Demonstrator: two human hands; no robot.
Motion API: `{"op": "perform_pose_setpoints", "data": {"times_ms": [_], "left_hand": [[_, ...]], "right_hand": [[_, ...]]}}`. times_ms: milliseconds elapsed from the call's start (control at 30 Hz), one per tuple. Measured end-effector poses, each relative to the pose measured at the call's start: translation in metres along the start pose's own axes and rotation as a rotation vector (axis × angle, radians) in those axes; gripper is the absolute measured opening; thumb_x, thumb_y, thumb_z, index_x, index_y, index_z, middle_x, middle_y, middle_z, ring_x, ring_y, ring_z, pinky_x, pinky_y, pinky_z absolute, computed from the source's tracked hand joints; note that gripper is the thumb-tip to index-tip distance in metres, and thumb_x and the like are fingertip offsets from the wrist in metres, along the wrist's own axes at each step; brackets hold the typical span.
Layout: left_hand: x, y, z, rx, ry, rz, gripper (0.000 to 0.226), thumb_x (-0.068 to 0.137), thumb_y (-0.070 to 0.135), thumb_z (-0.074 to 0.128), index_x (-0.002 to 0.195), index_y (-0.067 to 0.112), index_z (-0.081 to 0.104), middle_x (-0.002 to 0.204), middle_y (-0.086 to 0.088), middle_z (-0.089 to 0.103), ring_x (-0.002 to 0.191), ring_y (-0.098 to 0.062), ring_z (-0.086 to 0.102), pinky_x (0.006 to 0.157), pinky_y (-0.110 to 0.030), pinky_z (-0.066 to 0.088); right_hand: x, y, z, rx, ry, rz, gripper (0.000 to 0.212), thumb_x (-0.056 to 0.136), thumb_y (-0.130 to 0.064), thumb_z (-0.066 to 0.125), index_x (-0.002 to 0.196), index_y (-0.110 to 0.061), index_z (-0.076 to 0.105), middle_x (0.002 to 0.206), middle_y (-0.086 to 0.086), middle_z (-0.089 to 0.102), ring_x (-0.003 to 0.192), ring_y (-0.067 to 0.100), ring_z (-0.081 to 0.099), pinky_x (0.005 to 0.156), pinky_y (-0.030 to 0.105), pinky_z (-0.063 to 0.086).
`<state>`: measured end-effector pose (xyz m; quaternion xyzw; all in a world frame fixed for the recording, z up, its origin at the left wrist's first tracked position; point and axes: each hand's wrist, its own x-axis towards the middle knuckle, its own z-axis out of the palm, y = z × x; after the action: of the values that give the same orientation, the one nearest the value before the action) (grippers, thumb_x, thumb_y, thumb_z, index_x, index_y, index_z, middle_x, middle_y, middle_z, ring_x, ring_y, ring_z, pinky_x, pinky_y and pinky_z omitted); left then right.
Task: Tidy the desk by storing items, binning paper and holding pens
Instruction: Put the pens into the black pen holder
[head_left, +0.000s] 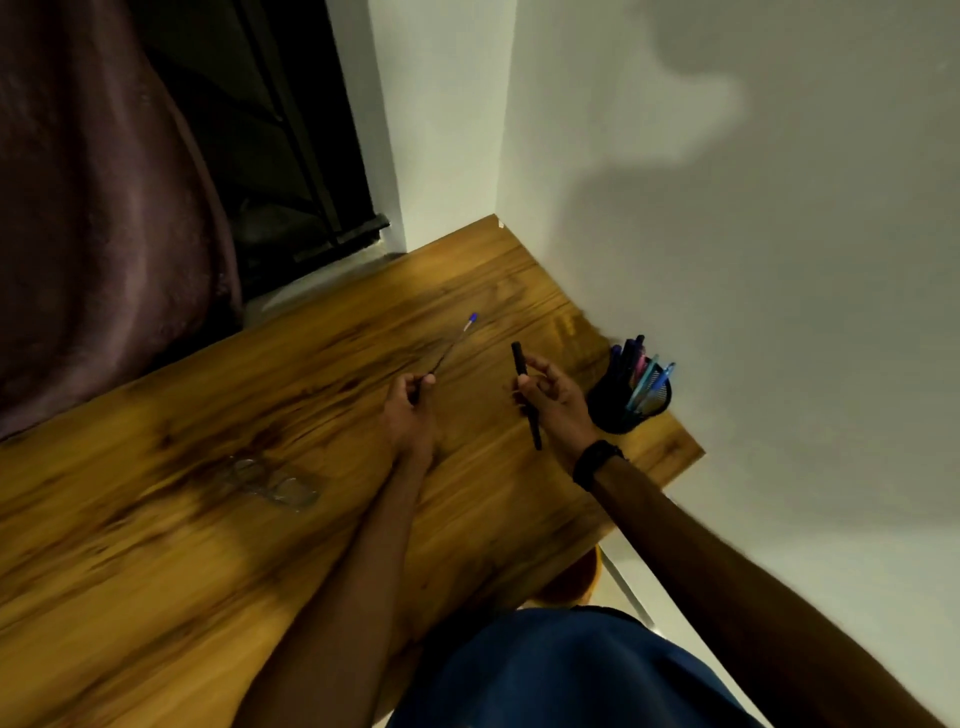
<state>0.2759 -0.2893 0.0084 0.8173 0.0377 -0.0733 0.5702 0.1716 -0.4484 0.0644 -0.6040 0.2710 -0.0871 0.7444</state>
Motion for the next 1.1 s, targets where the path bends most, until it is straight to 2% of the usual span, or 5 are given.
{"op": "perform_pose_setpoints", "data": {"times_ms": [200, 400, 600, 800, 1100], "left_hand": [[-0.009, 0.058, 0.032, -0.250, -0.174, 0.002, 0.006, 0.096, 0.010, 0.058, 0.091, 0.008, 0.058, 0.053, 0.012, 0.063, 0.049, 0.005, 0.052, 0.055, -0.015, 0.043], [-0.026, 0.108, 0.052, -0.287, -0.318, 0.072, 0.003, 0.092, 0.006, 0.063, 0.090, 0.006, 0.065, 0.071, 0.001, 0.066, 0.058, 0.003, 0.059, 0.058, -0.013, 0.048], [-0.033, 0.144, 0.067, -0.334, -0.360, 0.093, 0.013, 0.085, 0.004, 0.070, 0.097, 0.001, 0.069, 0.081, -0.008, 0.072, 0.067, -0.008, 0.068, 0.061, -0.018, 0.054], [-0.040, 0.172, 0.083, -0.382, -0.371, 0.088, 0.017, 0.081, -0.002, 0.072, 0.098, -0.004, 0.070, 0.071, 0.000, 0.073, 0.062, -0.007, 0.065, 0.059, -0.017, 0.053], [-0.047, 0.192, 0.095, -0.304, -0.413, 0.229, 0.007, 0.081, 0.008, 0.076, 0.079, 0.012, 0.071, 0.063, 0.007, 0.071, 0.057, -0.001, 0.063, 0.056, -0.014, 0.050]], "right_hand": [[-0.013, -0.039, -0.036, 0.192, 0.059, -0.067, 0.019, 0.100, -0.013, 0.049, 0.118, -0.007, 0.053, 0.097, 0.008, 0.059, 0.090, 0.023, 0.067, 0.080, 0.032, 0.057], [-0.019, -0.062, -0.084, -0.045, 0.280, -0.338, 0.006, 0.097, -0.012, 0.054, 0.099, -0.018, 0.052, 0.089, -0.002, 0.050, 0.081, 0.011, 0.050, 0.079, 0.033, 0.048], [-0.030, -0.058, -0.117, -0.320, 0.570, -0.514, 0.028, 0.096, -0.013, 0.056, 0.121, -0.017, 0.047, 0.094, -0.003, 0.060, 0.084, 0.012, 0.062, 0.072, 0.020, 0.051], [-0.022, -0.040, -0.128, -0.559, 0.505, -0.548, 0.057, 0.099, -0.022, 0.051, 0.150, -0.025, 0.025, 0.135, 0.009, 0.053, 0.115, 0.022, 0.057, 0.095, 0.030, 0.050], [-0.014, -0.013, -0.138, -1.113, 0.559, -0.482, 0.047, 0.090, -0.022, 0.057, 0.136, -0.015, 0.049, 0.106, 0.013, 0.057, 0.090, 0.029, 0.048, 0.079, 0.043, 0.047]]}}
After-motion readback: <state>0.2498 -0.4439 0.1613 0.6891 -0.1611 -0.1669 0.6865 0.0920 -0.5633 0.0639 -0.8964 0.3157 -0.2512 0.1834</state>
